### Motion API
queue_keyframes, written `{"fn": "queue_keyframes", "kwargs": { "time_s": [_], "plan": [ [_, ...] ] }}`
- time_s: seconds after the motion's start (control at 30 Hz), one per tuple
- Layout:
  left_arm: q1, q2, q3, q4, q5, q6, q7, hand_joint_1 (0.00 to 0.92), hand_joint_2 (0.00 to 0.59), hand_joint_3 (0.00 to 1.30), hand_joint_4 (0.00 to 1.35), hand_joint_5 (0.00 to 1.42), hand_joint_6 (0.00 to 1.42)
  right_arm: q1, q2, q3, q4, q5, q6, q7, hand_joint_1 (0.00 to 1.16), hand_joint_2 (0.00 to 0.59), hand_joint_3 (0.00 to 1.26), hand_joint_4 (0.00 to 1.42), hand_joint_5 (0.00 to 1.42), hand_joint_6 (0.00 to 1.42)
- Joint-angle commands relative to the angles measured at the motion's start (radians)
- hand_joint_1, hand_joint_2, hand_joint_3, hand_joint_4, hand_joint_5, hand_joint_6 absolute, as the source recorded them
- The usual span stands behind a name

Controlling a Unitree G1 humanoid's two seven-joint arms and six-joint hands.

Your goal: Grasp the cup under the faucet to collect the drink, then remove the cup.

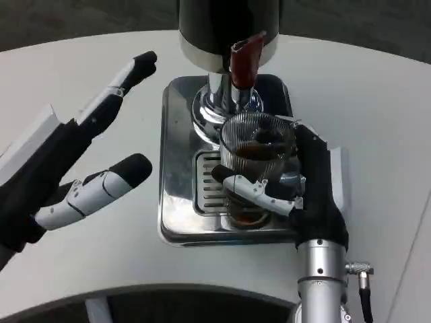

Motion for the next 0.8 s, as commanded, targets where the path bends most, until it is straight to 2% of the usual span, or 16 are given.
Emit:
{"fn": "queue_keyframes", "kwargs": {
  "time_s": [0.03, 0.1, 0.33, 0.6, 0.7, 0.8],
  "plan": [
    [0.005, 0.011, 0.005, -0.015, -0.005, 0.013, -0.003, 0.0, 0.169, 0.0, 0.0, 0.0, 0.0, 0.049, 0.014, 0.003, -0.101, 0.009, -0.004, 0.013, 1.16, 0.109, 0.76, 0.94, 0.94, 1.37],
    [0.003, 0.007, 0.002, -0.019, -0.002, 0.014, -0.001, 0.0, 0.169, 0.0, 0.0, 0.0, 0.0, 0.069, 0.017, 0.004, -0.137, 0.013, 0.006, 0.023, 1.16, 0.11, 0.77, 0.94, 0.94, 1.37],
    [0.011, -0.009, 0.009, -0.026, 0.019, 0.002, 0.022, 0.0, 0.173, 0.0, 0.0, 0.0, 0.0, 0.15, -0.022, 0.046, -0.253, -0.042, 0.014, 0.055, 1.16, 0.095, 0.77, 0.95, 0.96, 1.37],
    [0.073, -0.015, 0.029, -0.058, 0.051, 0.031, 0.047, 0.0, 0.176, 0.0, 0.0, 0.0, 0.0, 0.25, -0.019, 0.072, -0.358, -0.043, 0.045, 0.096, 1.16, 0.085, 0.77, 0.95, 0.96, 1.39],
    [0.097, -0.003, 0.045, -0.064, 0.093, 0.038, 0.063, 0.0, 0.176, 0.0, 0.0, 0.0, 0.0, 0.278, -0.021, 0.08, -0.406, -0.046, 0.052, 0.108, 1.16, 0.085, 0.77, 0.95, 0.97, 1.39],
    [0.125, -0.005, 0.065, -0.08, 0.165, 0.023, 0.096, 0.0, 0.177, 0.0, 0.0, 0.0, 0.0, 0.304, -0.03, 0.088, -0.494, -0.043, 0.07, 0.145, 1.16, 0.084, 0.77, 0.96, 0.97, 1.39]
  ]
}}
